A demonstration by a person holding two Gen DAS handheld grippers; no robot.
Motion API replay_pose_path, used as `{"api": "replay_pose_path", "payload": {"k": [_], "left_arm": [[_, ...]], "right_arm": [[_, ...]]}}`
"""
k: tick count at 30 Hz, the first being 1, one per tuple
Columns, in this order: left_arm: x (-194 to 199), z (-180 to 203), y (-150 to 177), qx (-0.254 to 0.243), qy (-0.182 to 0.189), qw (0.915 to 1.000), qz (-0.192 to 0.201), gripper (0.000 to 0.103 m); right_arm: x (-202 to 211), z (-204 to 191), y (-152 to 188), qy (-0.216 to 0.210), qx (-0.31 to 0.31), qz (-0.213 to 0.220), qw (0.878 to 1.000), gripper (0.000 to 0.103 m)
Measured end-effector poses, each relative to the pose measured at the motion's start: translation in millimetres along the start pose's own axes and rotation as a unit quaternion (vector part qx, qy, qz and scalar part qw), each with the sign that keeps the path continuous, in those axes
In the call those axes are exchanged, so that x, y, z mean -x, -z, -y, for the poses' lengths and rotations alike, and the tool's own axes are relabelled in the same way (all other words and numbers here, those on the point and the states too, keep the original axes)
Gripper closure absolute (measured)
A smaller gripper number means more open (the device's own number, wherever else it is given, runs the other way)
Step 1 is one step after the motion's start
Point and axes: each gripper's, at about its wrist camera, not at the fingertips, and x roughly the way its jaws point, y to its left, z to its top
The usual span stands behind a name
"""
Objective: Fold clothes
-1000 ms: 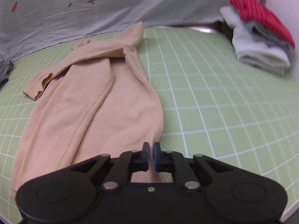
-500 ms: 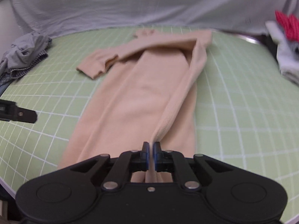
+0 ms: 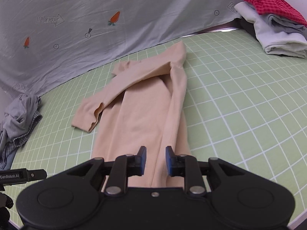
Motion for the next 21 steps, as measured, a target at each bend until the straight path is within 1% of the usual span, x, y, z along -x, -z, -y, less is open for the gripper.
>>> {"api": "replay_pose_path", "payload": {"k": [4, 7, 9, 11, 12, 14, 16, 19, 21], "left_arm": [[-0.7, 7.7, -11.3, 0.012, -0.001, 0.9999, 0.011, 0.005], [-4.0, 13.1, -22.4, 0.02, -0.001, 0.9996, 0.018, 0.005], [-7.9, 15.2, -32.0, 0.026, -0.002, 0.9994, 0.024, 0.005], [-11.7, 17.4, -41.7, 0.031, -0.004, 0.9991, 0.029, 0.005], [-13.9, 18.3, -46.7, 0.034, -0.004, 0.9989, 0.032, 0.005], [-21.5, 17.0, -59.1, 0.043, -0.001, 0.9985, 0.035, 0.005], [-31.2, 16.4, -72.9, 0.051, 0.008, 0.998, 0.037, 0.005], [-48.3, 16.6, -95.0, 0.06, 0.024, 0.9972, 0.039, 0.006], [-65.2, 18.7, -111.0, 0.055, 0.027, 0.9976, 0.032, 0.006]], "right_arm": [[-3.7, 3.5, -12.5, 0.021, 0.024, 0.008, 0.999, 0.08], [-9.2, 6.0, -25.5, 0.044, 0.046, 0.015, 0.998, 0.076], [-14.3, 8.6, -36.2, 0.056, 0.059, 0.022, 0.996, 0.07], [-22.2, 10.1, -46.6, 0.07, 0.07, 0.026, 0.995, 0.051], [-27.6, 10.4, -52.2, 0.078, 0.076, 0.027, 0.994, 0.047], [-39.2, 10.7, -61.4, 0.093, 0.088, 0.028, 0.991, 0.034], [-53.3, 9.7, -71.2, 0.104, 0.1, 0.027, 0.989, 0.028], [-76.1, 4.2, -86.0, 0.117, 0.122, 0.026, 0.985, 0.026], [-96.1, -1.3, -96.2, 0.127, 0.147, 0.023, 0.981, 0.025]]}}
